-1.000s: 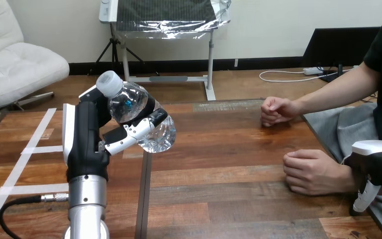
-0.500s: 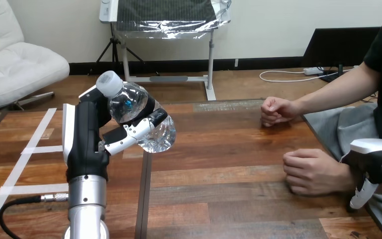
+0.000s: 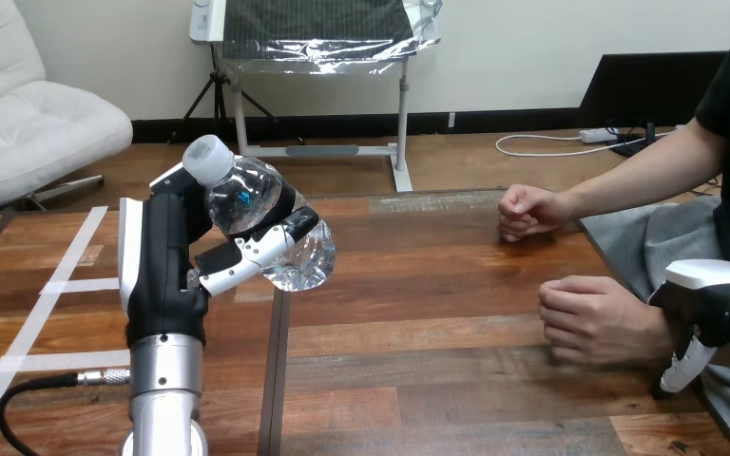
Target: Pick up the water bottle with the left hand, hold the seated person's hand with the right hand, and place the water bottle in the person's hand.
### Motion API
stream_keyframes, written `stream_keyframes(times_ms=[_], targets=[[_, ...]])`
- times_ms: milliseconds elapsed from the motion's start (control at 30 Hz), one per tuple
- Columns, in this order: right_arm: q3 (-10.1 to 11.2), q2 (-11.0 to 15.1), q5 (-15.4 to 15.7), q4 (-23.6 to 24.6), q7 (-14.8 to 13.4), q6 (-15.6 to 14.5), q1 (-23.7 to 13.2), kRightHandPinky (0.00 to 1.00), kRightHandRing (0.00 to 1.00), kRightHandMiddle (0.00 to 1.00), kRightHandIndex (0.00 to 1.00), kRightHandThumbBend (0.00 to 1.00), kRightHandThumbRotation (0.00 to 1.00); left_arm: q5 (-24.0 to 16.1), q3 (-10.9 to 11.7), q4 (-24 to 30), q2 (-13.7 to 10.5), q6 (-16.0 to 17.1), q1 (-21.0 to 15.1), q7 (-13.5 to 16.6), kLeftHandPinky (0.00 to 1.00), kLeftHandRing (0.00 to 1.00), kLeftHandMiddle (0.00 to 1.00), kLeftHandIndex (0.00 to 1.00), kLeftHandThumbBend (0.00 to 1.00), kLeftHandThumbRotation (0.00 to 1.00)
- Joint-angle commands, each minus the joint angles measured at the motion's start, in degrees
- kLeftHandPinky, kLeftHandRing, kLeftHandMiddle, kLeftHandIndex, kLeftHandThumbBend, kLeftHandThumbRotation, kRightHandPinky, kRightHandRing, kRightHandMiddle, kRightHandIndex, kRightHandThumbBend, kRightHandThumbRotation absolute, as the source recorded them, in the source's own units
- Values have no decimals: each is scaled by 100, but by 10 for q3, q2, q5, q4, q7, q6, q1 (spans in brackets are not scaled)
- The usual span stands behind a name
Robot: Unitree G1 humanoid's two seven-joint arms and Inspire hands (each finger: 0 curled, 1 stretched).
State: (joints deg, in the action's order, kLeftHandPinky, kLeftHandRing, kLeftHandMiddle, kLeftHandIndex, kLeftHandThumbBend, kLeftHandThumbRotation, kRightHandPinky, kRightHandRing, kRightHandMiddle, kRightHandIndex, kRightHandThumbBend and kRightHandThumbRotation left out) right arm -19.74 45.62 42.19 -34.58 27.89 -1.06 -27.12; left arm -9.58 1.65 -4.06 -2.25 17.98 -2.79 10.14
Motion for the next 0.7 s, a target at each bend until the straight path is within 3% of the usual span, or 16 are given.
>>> stream_keyframes(times_ms=[0,300,667], targets=[[-4,-22,-9,-15,-15,5,-25,52,63,70,63,63,0,-5,7,23,-9,11,-36,3,39,43,47,50,61,0],[-8,-28,-5,-44,-47,16,-34,43,55,66,60,63,0,-4,8,22,-10,11,-36,2,39,43,47,50,61,0],[-9,-31,-6,-87,-94,52,-45,34,45,58,58,62,0,0,9,22,-8,8,-36,1,39,43,47,50,62,0]])
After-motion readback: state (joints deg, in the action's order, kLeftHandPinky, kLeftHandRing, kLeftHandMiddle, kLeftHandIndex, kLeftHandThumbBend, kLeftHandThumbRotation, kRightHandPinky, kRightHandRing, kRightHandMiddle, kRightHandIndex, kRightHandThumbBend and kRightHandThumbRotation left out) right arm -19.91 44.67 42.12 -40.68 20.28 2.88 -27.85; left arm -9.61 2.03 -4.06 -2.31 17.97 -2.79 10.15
